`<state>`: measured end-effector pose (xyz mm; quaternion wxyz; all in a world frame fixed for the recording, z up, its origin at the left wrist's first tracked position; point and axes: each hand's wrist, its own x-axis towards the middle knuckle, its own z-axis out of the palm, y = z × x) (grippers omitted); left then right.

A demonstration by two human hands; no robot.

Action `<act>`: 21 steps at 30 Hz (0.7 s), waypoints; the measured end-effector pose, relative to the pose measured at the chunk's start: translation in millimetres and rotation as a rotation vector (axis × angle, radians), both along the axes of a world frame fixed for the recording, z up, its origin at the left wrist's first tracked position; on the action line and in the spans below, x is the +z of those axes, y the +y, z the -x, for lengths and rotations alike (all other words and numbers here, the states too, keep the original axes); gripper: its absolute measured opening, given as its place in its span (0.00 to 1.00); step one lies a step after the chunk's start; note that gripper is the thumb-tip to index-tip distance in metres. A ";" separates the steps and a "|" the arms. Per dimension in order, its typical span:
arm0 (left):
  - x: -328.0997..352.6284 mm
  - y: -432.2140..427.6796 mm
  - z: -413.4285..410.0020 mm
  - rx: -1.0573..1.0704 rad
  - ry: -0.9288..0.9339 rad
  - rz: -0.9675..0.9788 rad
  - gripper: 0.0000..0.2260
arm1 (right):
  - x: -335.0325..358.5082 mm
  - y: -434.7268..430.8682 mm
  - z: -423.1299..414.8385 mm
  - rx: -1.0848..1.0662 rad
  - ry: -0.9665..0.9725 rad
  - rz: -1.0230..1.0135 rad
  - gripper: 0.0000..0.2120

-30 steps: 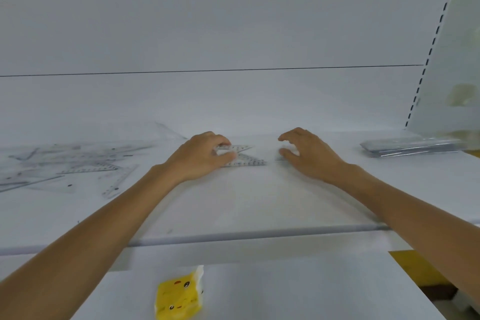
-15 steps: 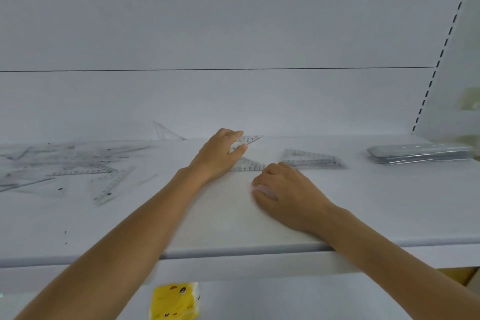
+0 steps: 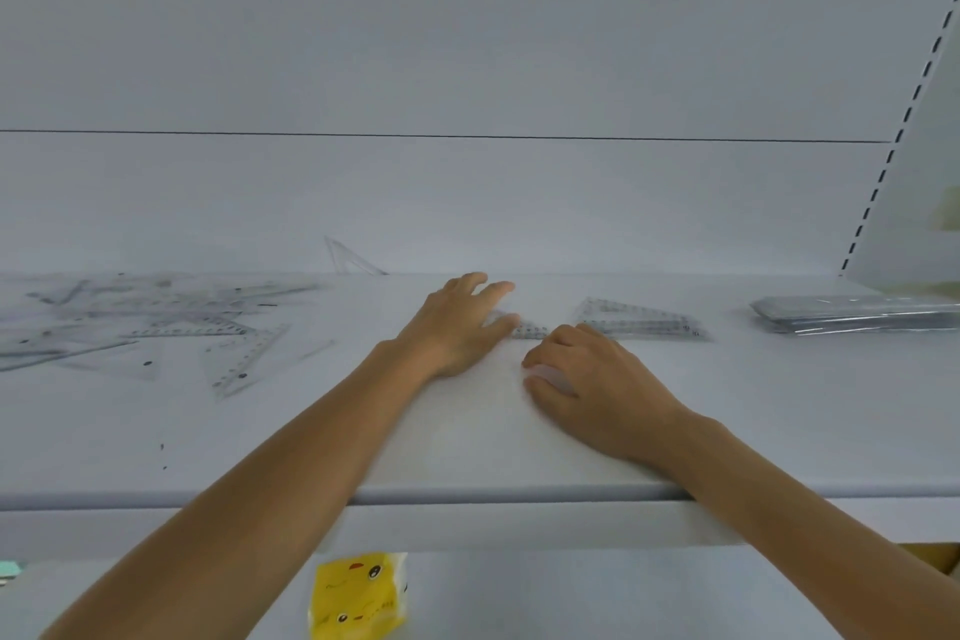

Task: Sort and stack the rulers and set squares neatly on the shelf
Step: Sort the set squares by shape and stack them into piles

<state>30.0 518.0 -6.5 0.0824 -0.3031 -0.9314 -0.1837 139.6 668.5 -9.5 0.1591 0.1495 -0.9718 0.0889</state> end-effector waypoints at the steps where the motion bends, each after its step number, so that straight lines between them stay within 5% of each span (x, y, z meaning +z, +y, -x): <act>1: 3.7 -2.2 -0.4 0.010 0.028 -0.049 0.22 | 1.4 0.5 1.1 -0.004 -0.010 0.001 0.14; 4: 13.8 -16.0 1.3 0.015 0.019 -0.137 0.19 | 9.1 0.7 8.3 -0.014 -0.062 -0.025 0.12; 13: 11.5 -151.8 14.6 0.094 -0.128 0.013 0.16 | 31.2 -69.5 76.2 0.009 0.021 0.143 0.07; 21: 11.9 -265.5 35.7 0.181 -0.123 -0.060 0.20 | 27.3 -163.9 170.2 -0.100 0.079 0.023 0.11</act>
